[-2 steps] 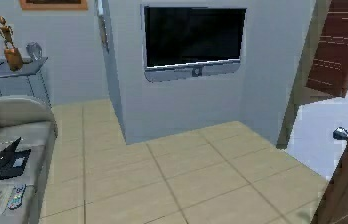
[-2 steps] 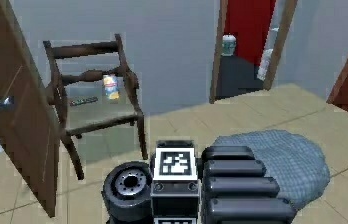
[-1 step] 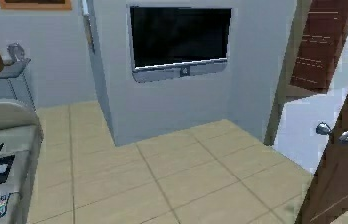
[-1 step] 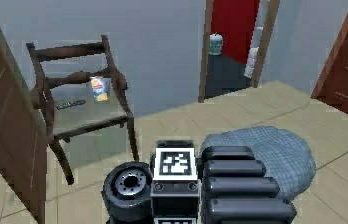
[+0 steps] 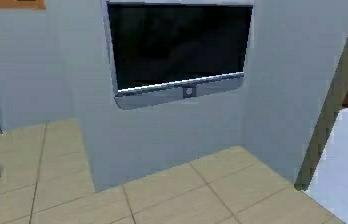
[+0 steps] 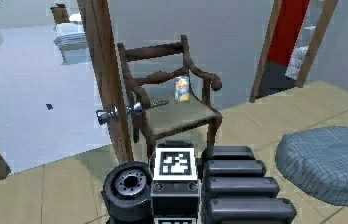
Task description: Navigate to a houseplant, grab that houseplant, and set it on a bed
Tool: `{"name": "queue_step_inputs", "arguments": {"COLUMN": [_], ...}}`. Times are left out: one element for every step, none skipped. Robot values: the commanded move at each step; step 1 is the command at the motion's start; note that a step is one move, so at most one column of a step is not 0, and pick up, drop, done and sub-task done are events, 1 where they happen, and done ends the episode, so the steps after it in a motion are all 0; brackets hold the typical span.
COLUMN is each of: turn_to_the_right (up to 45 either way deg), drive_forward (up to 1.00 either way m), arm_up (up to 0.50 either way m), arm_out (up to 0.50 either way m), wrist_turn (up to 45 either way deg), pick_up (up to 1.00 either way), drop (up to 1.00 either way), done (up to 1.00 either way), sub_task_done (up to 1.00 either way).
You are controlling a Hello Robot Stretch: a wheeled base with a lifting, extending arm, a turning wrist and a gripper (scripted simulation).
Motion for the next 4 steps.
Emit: {"name": "queue_step_inputs", "arguments": {"turn_to_the_right": [45.0,0.0,-27.0,0.0], "drive_forward": [0.0,0.3,0.0,0.45], "arm_up": [0.0,0.0,0.0,0.0], "arm_out": [0.0,0.0,0.0,0.0], "wrist_turn": [0.0,0.0,0.0,0.0], "pick_up": [0.0,0.0,0.0,0.0], "drop": [0.0,0.0,0.0,0.0], "done": [0.0,0.0,0.0,0.0], "sub_task_done": [0.0,0.0,0.0,0.0]}}
